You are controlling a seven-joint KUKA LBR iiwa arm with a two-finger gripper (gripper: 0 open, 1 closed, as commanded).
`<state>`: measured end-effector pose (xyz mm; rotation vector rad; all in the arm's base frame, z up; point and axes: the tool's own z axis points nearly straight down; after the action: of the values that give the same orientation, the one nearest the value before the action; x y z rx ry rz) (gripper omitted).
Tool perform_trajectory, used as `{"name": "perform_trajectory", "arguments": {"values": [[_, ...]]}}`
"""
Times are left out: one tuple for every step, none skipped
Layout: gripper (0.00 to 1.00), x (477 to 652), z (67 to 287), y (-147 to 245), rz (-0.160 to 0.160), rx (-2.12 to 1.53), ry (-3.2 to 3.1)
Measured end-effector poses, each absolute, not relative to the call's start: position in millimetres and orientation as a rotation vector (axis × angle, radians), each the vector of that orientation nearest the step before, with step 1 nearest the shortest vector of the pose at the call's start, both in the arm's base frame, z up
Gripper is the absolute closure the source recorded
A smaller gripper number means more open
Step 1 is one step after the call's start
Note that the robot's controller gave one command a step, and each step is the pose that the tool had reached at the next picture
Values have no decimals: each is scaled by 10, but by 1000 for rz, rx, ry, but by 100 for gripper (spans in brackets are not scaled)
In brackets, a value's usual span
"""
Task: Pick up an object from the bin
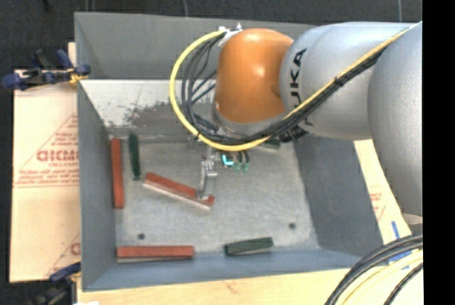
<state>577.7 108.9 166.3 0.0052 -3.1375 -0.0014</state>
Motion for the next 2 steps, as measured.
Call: {"name": "perform_trajectory", "arguments": {"values": [[0, 5797, 1706, 1085, -3, 1, -3145], [0, 5877, 1092, 1361, -5, -124, -3147]]}}
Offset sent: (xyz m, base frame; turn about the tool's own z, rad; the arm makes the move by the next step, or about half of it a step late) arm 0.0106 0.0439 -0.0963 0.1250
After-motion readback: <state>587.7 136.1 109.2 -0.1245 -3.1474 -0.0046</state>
